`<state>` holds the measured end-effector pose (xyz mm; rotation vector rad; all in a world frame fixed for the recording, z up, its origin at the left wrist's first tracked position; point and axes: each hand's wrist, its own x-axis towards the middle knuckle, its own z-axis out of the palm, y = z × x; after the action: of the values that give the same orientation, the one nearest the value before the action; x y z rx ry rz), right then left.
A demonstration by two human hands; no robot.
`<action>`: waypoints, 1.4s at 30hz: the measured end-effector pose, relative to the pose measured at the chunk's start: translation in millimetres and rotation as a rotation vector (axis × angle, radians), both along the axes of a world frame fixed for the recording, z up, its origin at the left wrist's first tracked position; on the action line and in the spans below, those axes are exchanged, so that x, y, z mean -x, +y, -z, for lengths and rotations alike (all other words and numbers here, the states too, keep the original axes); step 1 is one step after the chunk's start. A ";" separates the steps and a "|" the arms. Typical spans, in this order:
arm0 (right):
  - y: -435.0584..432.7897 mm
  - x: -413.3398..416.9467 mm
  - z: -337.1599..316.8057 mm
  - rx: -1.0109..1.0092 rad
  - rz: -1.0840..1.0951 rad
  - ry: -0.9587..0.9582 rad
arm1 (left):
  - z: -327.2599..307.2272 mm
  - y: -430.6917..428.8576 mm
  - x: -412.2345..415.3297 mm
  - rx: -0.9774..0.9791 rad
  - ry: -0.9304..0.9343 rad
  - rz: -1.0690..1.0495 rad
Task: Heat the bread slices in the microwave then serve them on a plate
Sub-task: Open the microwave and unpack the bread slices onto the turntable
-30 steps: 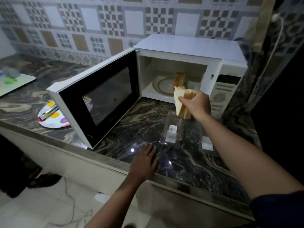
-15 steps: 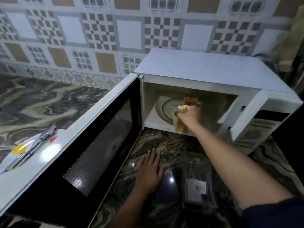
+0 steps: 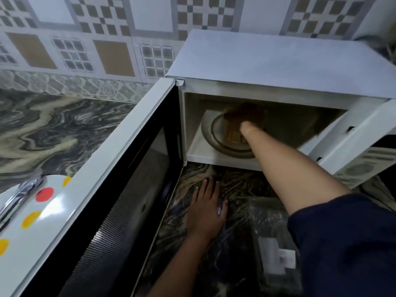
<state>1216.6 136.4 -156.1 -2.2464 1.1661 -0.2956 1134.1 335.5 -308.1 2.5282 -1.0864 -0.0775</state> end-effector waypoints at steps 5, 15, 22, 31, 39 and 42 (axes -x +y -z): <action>-5.9 -5.4 1.9 0.152 0.039 0.042 | 6.3 -1.2 -0.6 0.016 -0.026 -0.016; -5.7 -4.8 -7.3 0.203 -0.112 0.272 | 5.3 0.3 -0.9 0.063 -0.042 -0.020; 8.5 55.4 -27.6 0.024 -0.060 0.020 | 2.3 0.3 -1.2 0.035 -0.005 0.025; 27.4 191.9 -16.0 -0.083 -0.094 -0.180 | -1.6 26.1 33.8 0.128 0.053 -0.049; 48.2 287.4 11.0 -0.243 -0.191 0.020 | -23.0 24.9 96.2 0.453 0.518 -0.241; 63.4 310.9 16.5 -0.285 -0.275 0.232 | -35.4 27.5 126.1 0.538 0.613 -0.256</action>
<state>905.7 199.8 -172.6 -2.1880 0.9252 0.2326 1008.0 363.0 -272.7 1.9332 -0.4547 -0.4011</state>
